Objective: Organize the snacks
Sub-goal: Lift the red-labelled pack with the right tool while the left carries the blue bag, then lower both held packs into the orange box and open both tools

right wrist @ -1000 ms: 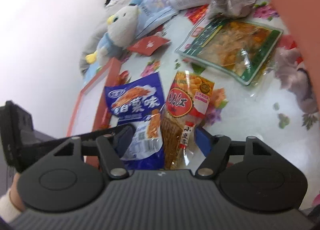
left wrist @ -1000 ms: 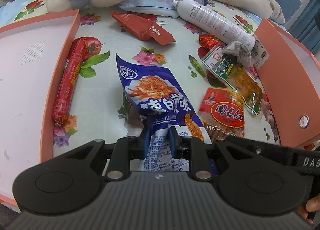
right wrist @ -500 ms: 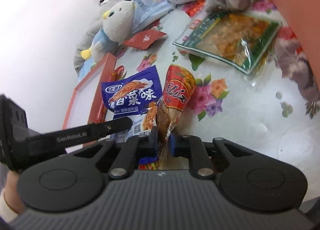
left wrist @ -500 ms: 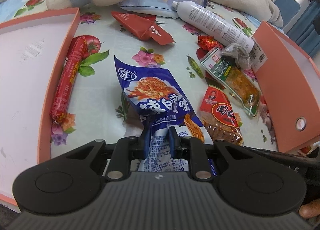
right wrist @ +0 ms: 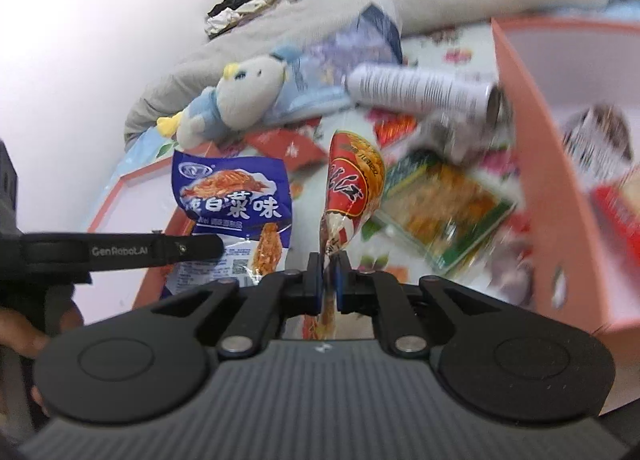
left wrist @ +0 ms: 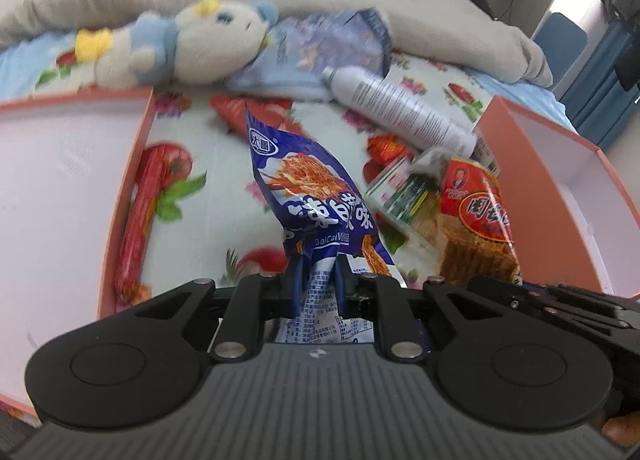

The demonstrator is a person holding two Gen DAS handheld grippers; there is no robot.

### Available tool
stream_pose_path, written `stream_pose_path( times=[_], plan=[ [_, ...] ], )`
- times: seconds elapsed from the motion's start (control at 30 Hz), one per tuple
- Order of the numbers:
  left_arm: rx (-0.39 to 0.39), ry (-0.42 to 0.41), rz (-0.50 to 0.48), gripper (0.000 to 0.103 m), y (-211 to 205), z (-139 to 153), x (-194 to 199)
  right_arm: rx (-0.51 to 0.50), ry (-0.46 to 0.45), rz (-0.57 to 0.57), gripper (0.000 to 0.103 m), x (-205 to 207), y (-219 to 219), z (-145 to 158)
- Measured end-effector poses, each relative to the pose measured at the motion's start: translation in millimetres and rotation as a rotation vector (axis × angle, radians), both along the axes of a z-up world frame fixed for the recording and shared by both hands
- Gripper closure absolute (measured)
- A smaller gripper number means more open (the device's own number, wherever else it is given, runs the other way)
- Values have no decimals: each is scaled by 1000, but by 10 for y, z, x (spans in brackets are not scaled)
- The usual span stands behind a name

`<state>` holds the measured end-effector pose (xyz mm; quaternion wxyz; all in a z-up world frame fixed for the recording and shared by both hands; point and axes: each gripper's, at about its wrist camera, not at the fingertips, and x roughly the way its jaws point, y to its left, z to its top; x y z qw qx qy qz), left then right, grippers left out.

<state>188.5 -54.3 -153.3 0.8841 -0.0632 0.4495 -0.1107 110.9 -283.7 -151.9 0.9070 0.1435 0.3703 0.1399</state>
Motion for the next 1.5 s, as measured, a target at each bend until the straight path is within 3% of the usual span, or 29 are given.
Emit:
stream_pose_path(
  times=[0.53, 0.87, 1.07, 1.23, 1.37, 1.5],
  plan=[
    [-23, -146, -92, 85, -597, 977, 355, -113, -174, -146, 94, 94, -530, 1012],
    [-40, -292, -222, 85, -1267, 1686, 610, -178, -321, -251, 94, 136, -991, 1602],
    [-78, -327, -287, 85, -1675, 1968, 701, -223, -370, -347, 94, 153, -1308, 1827],
    [-77, -320, -363, 85, -2074, 2034, 781, -270, -339, -414, 94, 148, -1608, 1814],
    [-38, -297, -442, 85, -2420, 1960, 841, -285, -251, -447, 94, 244, -1858, 1665],
    [-17, -221, -479, 85, -2722, 1779, 941, -260, -144, -471, 94, 285, -2080, 1444]
  ],
)
